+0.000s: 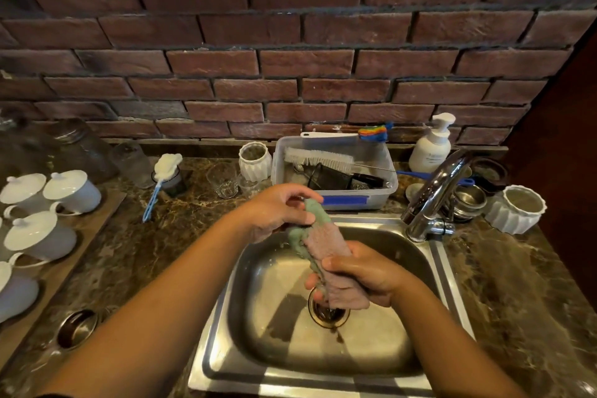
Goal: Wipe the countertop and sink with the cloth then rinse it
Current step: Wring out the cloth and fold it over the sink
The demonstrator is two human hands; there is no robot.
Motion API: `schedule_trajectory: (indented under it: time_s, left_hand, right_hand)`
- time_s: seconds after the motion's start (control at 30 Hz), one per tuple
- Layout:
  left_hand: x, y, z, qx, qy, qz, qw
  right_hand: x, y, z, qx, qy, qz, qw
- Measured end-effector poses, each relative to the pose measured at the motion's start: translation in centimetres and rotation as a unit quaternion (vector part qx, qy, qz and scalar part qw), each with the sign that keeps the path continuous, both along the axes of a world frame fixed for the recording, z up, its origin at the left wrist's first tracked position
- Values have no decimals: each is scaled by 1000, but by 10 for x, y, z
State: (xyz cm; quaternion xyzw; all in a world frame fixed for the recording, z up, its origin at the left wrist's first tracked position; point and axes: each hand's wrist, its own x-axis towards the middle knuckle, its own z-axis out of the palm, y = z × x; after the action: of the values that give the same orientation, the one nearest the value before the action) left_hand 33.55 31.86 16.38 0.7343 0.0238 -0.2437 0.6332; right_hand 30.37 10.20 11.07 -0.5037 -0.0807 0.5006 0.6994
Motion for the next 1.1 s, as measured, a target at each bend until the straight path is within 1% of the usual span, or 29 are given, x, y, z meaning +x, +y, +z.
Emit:
schedule_trajectory:
  time_s: [0.03,0.07,0.13,0.17,0.2,0.23,0.27,0.3,0.37,0.43,0.5,0.57,0.63,0.67,0.73,0.77,0.8,0.9,0.97,1.03,1.1]
  left_hand:
    - [-5,0,-11,-29,17,86,996]
    - [-11,-1,-24,-58,41,173,982]
    - [-27,-3,-52,-110,124,315,935]
    - [-36,-4,-66,-121,173,345,915]
    - [-46,-6,-79,-133,223,342,903]
    - [-56,-10,-88,-155,265,311,899]
    - [-63,-14,-94,-183,291,265,901]
    - [-68,-19,-96,-223,297,221,902]
    - [-69,-27,-95,-314,281,181,888]
    - [-63,-33,-85,-385,262,172,868]
    - [-53,-38,-82,-405,205,155,877]
    - [-48,-40,-80,-395,153,152,893]
    - [-43,-41,-79,-392,122,149,899]
    - [-41,-40,-77,-401,107,145,898]
    - [-35,-37,-76,-441,76,132,885]
    - [-32,-36,-72,-456,61,120,880]
    - [-29,-36,-69,-469,48,100,876]
    - [-18,-41,-54,-505,26,28,862]
    - [-9,-46,-47,-513,23,1,858]
    - [0,-48,-45,-510,26,-12,860]
    - [6,-47,-46,-500,30,-11,865]
  right_hand:
    - [0,2,-1,-20,-4,-15,1000]
    - [-1,4,-3,-41,-5,-37,998]
    - [-1,9,-6,-86,-2,-84,993]
    - [-1,12,-8,-108,-5,-101,989]
    - [-2,14,-9,-129,-13,-112,985]
    - [-2,16,-10,-150,-28,-117,981]
    - [-3,18,-11,-175,-50,-116,976]
    - [-4,21,-12,-199,-75,-111,971]
    - [-9,28,-10,-212,-90,-97,968]
    - [-16,34,-9,-172,-59,-97,979]
    - [-20,38,-9,-159,-26,-110,981]
    - [-24,36,-8,-155,13,-98,983]
    - [-26,29,-7,-100,85,-76,989]
    - [-26,23,-8,-45,141,-65,987]
    - [-21,12,-11,84,236,-45,967]
    - [-18,8,-11,127,257,-34,958]
    - [-15,6,-11,148,252,-24,956]
    - [-6,5,-9,164,158,7,974]
    - [1,6,-8,175,116,18,977]
    - [8,6,-6,185,102,30,977]
    - [15,4,-8,155,114,18,981]
